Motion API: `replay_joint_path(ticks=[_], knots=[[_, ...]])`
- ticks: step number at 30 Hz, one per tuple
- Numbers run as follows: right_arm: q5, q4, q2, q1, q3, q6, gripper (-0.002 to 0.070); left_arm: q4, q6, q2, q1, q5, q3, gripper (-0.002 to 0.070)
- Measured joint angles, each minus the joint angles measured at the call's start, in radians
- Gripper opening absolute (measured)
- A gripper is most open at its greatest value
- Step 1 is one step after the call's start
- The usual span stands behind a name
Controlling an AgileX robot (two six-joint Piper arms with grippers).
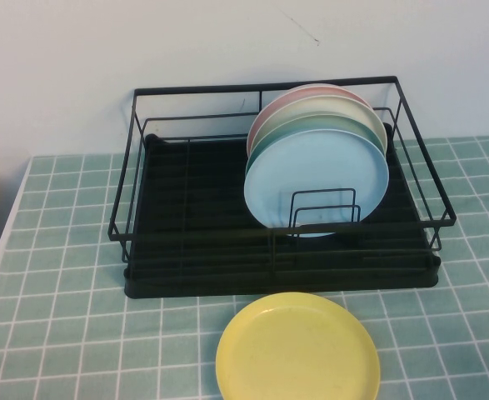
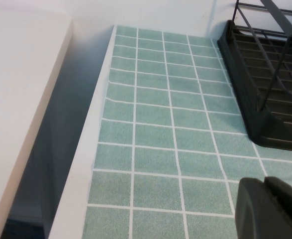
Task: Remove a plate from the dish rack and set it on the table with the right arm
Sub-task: Grasp the plate from the shelf
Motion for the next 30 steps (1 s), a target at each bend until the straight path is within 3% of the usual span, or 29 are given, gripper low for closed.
replay_joint_path(ticks=[10, 20, 25, 30], knots=[[0.119, 0.008, 0.008, 0.0, -0.069, -0.146, -0.0001, 0.0, 0.0, 0.0, 0.0, 0.0, 0.0, -0.0003], [0.473, -0.044, 0.479, 0.0, -0.521, -0.867, -0.0001, 0.0, 0.0, 0.0, 0.0, 0.0, 0.0, -0.0003], [0.465, 0.06, 0.684, 0.0, -0.679, -1.054, -0.0001, 0.0, 0.0, 0.0, 0.0, 0.0, 0.0, -0.0003], [0.627, 0.076, 0.927, 0.002, -0.866, -1.321, -0.0001, 0.0, 0.0, 0.0, 0.0, 0.0, 0.0, -0.0003]])
